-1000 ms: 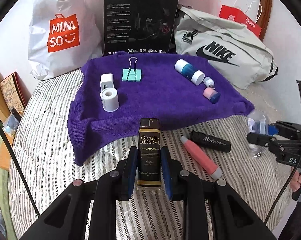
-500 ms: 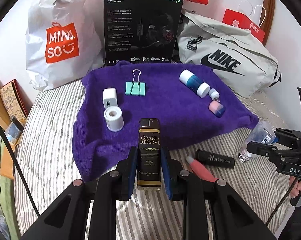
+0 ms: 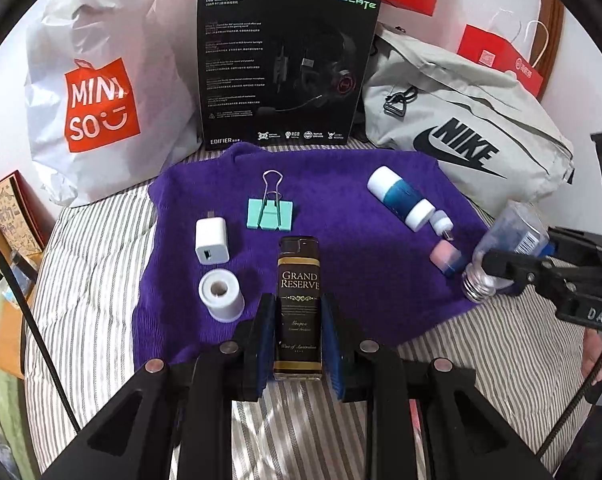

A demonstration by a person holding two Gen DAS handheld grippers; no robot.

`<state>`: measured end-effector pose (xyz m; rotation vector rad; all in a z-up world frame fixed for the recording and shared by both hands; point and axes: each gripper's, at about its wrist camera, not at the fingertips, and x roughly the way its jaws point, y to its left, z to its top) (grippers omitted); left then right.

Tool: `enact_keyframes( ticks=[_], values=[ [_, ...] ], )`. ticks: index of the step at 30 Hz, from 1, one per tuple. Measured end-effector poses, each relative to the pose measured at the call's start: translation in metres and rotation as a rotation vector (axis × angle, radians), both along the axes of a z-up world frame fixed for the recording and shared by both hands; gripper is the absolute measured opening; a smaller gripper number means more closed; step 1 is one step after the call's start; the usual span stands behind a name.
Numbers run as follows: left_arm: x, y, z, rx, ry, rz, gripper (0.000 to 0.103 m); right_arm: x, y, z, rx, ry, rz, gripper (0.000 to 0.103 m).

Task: Organize rigid objects
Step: 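Carry the bottle and mint jar onto the purple towel with both tools, then open both tools to release bottle and mint jar on the towel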

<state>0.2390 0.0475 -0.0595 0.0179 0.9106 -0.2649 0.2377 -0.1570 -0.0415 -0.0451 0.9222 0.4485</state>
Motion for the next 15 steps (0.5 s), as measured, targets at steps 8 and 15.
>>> enact_keyframes(
  ticks=[8, 15],
  values=[
    [0.031, 0.002, -0.018, -0.007, 0.046, 0.012, 0.023, 0.038, 0.021, -0.026, -0.061, 0.078, 0.028, 0.040],
    [0.050, -0.003, -0.032, 0.024, 0.070, 0.024, 0.023, 0.054, 0.029, -0.035, -0.077, 0.096, 0.032, 0.040]
  ],
)
